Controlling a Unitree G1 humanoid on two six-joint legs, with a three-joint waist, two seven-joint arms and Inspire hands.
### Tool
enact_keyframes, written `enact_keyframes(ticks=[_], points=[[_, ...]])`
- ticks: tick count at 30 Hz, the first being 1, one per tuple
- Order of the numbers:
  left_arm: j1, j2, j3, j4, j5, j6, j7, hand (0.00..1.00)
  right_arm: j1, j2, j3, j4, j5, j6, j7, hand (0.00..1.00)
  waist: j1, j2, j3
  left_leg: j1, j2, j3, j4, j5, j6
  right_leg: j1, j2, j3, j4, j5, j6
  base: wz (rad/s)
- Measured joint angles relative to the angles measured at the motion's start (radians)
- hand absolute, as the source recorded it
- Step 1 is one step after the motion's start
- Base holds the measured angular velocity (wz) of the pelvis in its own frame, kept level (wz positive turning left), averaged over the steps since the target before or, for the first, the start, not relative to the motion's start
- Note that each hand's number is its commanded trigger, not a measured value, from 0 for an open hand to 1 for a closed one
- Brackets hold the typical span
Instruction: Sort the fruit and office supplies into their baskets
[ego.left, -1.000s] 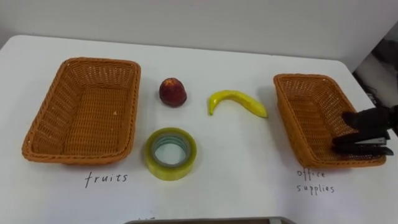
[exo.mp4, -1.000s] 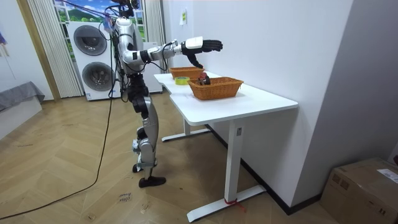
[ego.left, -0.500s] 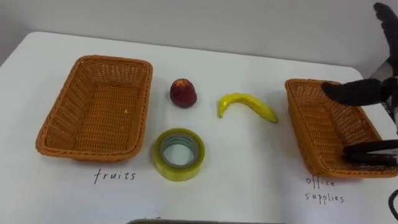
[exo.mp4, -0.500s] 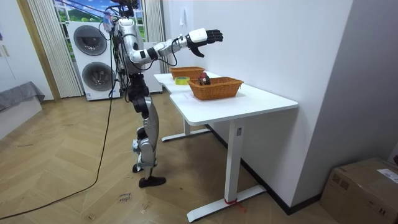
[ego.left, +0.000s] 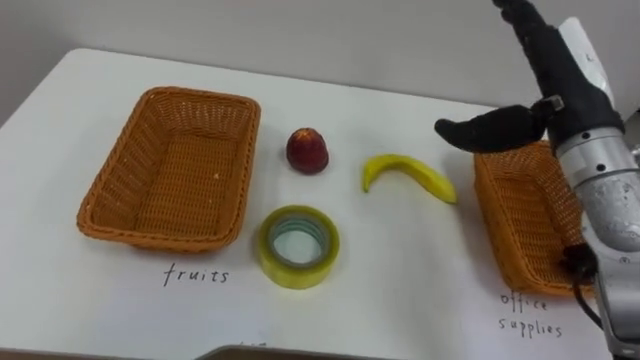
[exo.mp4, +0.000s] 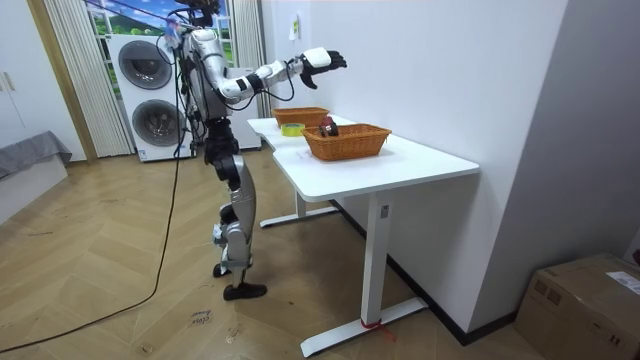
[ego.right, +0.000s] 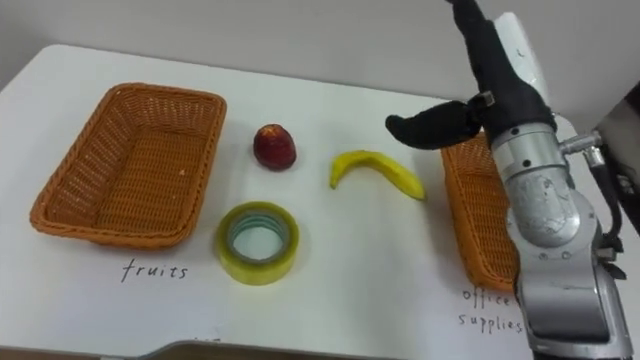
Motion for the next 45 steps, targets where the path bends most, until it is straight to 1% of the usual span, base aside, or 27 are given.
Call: enact_keyframes(ticks=[4,5,10,11,12,13,17,21,26,29,35,40,45], points=[[0.003,0.002,-0.016,-0.036,0.0,0.012,0.004,0.0,0.0,0.009,0.041,0.0,0.022,0.003,0.015,0.0,0.019,-0.001,0.0002,-0.004,-0.002,-0.003,0.002,0.0,0.001,-0.001,-0.002,-0.016,0.0,0.0,0.0,0.01],[-0.001,0.002,-0.023,-0.04,-0.001,0.014,0.003,0.0,0.0,0.01,0.056,0.0,0.034,0.008,0.017,0.0,0.024,-0.001,0.0001,-0.006,-0.002,-0.006,0.002,0.0,0.001,-0.001,-0.004,-0.028,0.0,0.0,0.0,0.07],[-0.003,0.002,-0.035,-0.044,0.001,0.016,0.004,0.0,0.0,0.019,0.096,0.002,0.108,0.013,0.043,0.0,0.041,0.001,0.0008,-0.012,-0.002,-0.018,0.004,0.001,0.002,-0.002,-0.004,-0.036,-0.001,0.0,0.0,0.07],[-0.003,0.001,-0.036,-0.044,0.0,0.016,0.005,0.0,0.0,0.026,0.107,0.003,0.113,0.016,0.054,0.0,0.05,0.001,0.0011,-0.014,-0.002,-0.017,0.003,0.001,0.002,-0.004,-0.004,-0.031,-0.001,0.0,0.0,0.0],[-0.003,0.0,-0.039,-0.046,0.0,0.018,0.005,0.0,0.0,0.041,0.118,0.003,0.112,0.021,0.061,0.0,0.054,0.002,0.0014,-0.015,-0.002,-0.017,0.003,0.001,0.002,-0.005,-0.003,-0.028,-0.002,0.0,0.0,0.0],[-0.003,-0.001,-0.041,-0.047,0.0,0.019,0.005,0.0,0.001,0.047,0.126,0.004,0.112,0.022,0.063,0.0,0.056,0.002,0.0018,-0.015,-0.002,-0.017,0.003,0.001,0.002,-0.005,-0.003,-0.028,-0.003,0.0,0.0,0.0],[-0.004,-0.004,-0.055,-0.042,0.0,0.019,0.016,0.0,0.001,0.093,0.173,0.011,0.113,0.031,0.086,0.0,0.064,0.008,0.0023,-0.017,-0.003,-0.018,0.001,0.001,0.002,-0.005,-0.003,-0.028,-0.005,0.0,0.0,0.0],[-0.004,-0.016,-0.055,-0.041,-0.001,0.019,0.017,0.0,0.001,0.127,0.18,0.023,0.114,0.031,0.101,0.0,0.079,0.017,-0.0017,-0.019,-0.005,-0.018,-0.002,0.002,0.003,-0.004,-0.004,-0.029,-0.014,0.0,0.0,0.0],[-0.008,-0.028,-0.055,-0.042,0.0,0.02,0.018,0.0,0.001,0.128,0.189,0.043,0.114,0.033,0.102,0.0,0.086,0.03,0.0012,-0.022,-0.005,-0.019,-0.002,0.002,0.003,-0.006,-0.003,-0.03,-0.017,0.0,0.0,0.0],[-0.008,-0.034,-0.055,-0.042,-0.001,0.022,0.018,0.0,0.001,0.125,0.2,0.046,0.118,0.033,0.102,0.0,0.089,0.04,-0.0004,-0.022,-0.004,-0.019,-0.002,0.002,0.003,-0.007,-0.003,-0.029,-0.017,0.0,0.0,0.0],[-0.012,-0.033,-0.056,-0.042,-0.001,0.037,0.028,0.0,0.001,0.124,0.216,0.077,0.132,0.044,0.103,0.0,0.089,0.038,-0.003,-0.022,-0.004,-0.019,0.0,0.002,0.002,-0.006,-0.003,-0.028,-0.016,0.0,0.0,0.0],[-0.015,-0.034,-0.056,-0.042,-0.001,0.04,0.04,0.0,0.001,0.124,0.217,0.078,0.132,0.054,0.103,0.0,0.089,0.037,-0.0042,-0.022,-0.004,-0.019,0.001,0.002,0.002,-0.006,-0.003,-0.027,-0.016,0.0,0.0,0.0],[-0.017,-0.034,-0.056,-0.042,-0.001,0.041,0.042,0.0,0.001,0.124,0.238,0.079,0.132,0.064,0.103,0.0,0.089,0.037,-0.004,-0.022,-0.004,-0.019,0.001,0.002,0.002,-0.006,-0.003,-0.027,-0.016,0.0,0.0,0.0]])
